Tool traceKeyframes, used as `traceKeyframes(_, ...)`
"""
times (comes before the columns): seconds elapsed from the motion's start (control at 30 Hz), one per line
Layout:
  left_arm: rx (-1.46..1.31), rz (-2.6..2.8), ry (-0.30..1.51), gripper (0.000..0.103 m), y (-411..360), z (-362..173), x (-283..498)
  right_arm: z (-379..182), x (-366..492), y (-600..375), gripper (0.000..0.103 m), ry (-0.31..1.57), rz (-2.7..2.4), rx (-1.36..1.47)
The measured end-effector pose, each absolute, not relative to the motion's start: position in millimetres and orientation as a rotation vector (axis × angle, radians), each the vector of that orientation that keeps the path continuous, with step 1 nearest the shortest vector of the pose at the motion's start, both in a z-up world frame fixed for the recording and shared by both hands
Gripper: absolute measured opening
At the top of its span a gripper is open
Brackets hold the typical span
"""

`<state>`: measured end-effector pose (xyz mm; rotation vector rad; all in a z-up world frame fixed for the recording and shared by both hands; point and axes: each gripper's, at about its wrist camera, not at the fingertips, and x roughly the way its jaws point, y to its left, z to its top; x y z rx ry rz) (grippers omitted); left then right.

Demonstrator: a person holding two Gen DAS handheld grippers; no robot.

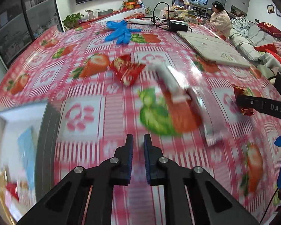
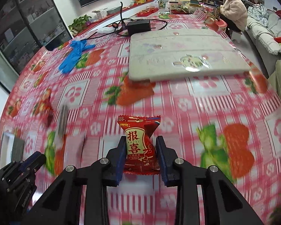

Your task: Organize snacks

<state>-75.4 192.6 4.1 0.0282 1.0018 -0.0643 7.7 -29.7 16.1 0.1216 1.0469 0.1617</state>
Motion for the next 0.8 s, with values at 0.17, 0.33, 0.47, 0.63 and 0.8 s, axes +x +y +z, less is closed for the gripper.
traceKeyframes(0.17, -0.031, -0.035, 1.018, 0.041, 205.8, 17.5, -92.0, 14.9, -50.0, -45.7, 0.033, 1.067, 0.175, 0.142)
traceKeyframes(0.33, -0.136, 0.019, 0.951, 0.083, 218.9, 47.9, -65.3, 10.8, -96.5, -50.8, 0.103, 1.032, 0.132, 0.105)
traceKeyframes(0.47, -0.110, 0.047, 0.968, 0.083, 212.9, 51.1, -29.5, 7.6, -110.8, -43.5, 0.103, 0.985, 0.104, 0.026)
traceKeyframes(0.63, -0.214, 0.117, 1.026, 0.083, 226.7, 28.6, 14.9, 11.3, -113.3, -33.0, 0.103, 0.963, 0.100, -0.049)
traceKeyframes(0.8, -0.313, 0.155, 1.038, 0.083, 231.0, 6.3, 44.8, 15.2, -114.2, -32.6, 0.103, 0.961, 0.102, -0.052)
